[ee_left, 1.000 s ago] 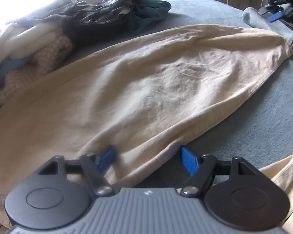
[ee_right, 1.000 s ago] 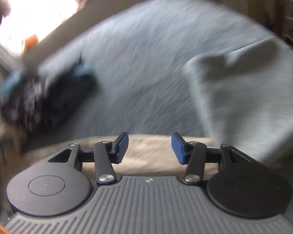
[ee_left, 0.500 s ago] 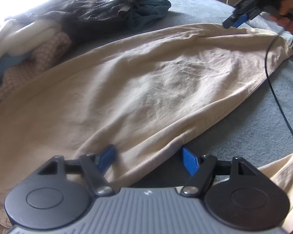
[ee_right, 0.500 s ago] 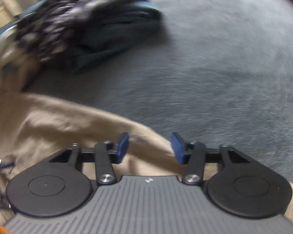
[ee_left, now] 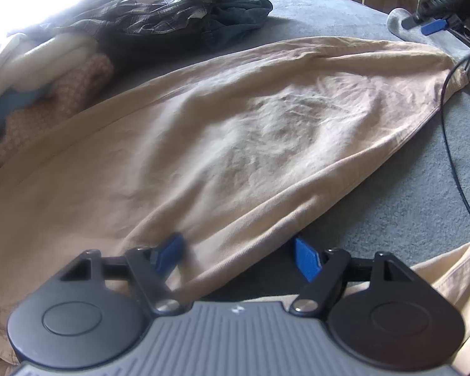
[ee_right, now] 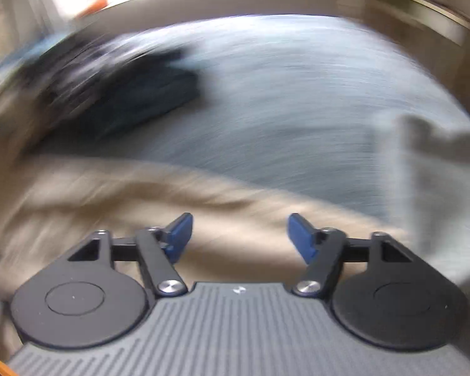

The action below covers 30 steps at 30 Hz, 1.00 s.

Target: Fold clothes

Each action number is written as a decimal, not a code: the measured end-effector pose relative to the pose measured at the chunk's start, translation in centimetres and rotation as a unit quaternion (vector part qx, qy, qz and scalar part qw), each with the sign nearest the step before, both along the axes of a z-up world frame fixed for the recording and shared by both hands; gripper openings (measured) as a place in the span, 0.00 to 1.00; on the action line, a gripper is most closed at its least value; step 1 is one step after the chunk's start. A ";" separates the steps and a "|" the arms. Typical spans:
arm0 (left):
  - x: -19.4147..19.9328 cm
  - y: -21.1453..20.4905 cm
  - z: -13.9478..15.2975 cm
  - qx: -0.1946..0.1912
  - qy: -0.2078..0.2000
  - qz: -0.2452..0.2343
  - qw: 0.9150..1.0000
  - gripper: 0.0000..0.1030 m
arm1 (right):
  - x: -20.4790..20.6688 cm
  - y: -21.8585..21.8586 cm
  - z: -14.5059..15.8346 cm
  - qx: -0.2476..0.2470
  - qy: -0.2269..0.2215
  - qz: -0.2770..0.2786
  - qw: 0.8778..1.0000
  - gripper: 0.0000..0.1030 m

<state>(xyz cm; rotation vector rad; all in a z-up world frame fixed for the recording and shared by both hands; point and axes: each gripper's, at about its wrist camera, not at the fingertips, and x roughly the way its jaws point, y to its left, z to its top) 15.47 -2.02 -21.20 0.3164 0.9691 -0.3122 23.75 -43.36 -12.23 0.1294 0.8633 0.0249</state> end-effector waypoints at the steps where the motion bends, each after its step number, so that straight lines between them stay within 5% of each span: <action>1: -0.1 0.0 0.0 0.002 0.000 -0.001 1.000 0.74 | 1.0 -1.7 -0.2 0.000 0.011 -0.018 1.000 0.70; 7: -0.2 -0.1 -0.1 0.010 0.005 0.001 1.000 0.74 | 5.5 -4.0 -4.2 0.005 0.154 0.025 0.988 0.79; 8: -0.2 -0.1 -0.1 0.011 0.006 0.002 1.000 0.74 | 5.5 -3.5 -4.6 -0.005 0.159 0.035 0.987 0.69; 9: -0.2 -0.1 0.0 0.012 0.006 0.003 1.000 0.74 | 5.0 -2.9 -4.4 -0.017 0.144 0.041 0.989 0.38; 11: -0.3 -0.2 0.0 0.014 0.006 0.004 1.000 0.74 | 3.6 -2.1 -3.5 -0.019 0.115 0.037 0.993 0.17; 14: -0.3 -0.3 -0.1 0.016 0.005 0.005 1.000 0.74 | -0.6 1.8 -1.8 -0.057 0.055 0.117 0.990 0.15; 17: -0.3 -0.4 -0.1 0.020 0.004 0.006 1.000 0.75 | -6.6 8.3 -1.7 -0.211 -0.014 0.259 0.942 0.24; 19: -0.3 -0.5 -0.1 0.022 0.004 0.007 1.000 0.75 | -10.6 11.5 -2.6 -0.296 -0.043 0.326 0.897 0.49; 20: -0.3 -0.5 0.0 0.022 0.005 0.007 1.000 0.75 | -12.1 12.2 -2.8 -0.310 -0.051 0.348 0.883 0.63; 22: -0.3 -0.4 0.0 0.021 0.005 0.006 1.000 0.75 | -14.1 12.7 -2.5 -0.295 -0.053 0.386 0.873 0.66; 25: -0.4 -0.3 0.0 0.021 0.004 0.005 1.000 0.75 | -14.6 11.5 -0.5 -0.235 -0.048 0.380 0.893 0.67; 30: -0.4 -0.4 0.1 0.022 0.005 0.007 1.000 0.75 | -12.1 6.0 1.8 -0.160 -0.041 0.259 0.952 0.70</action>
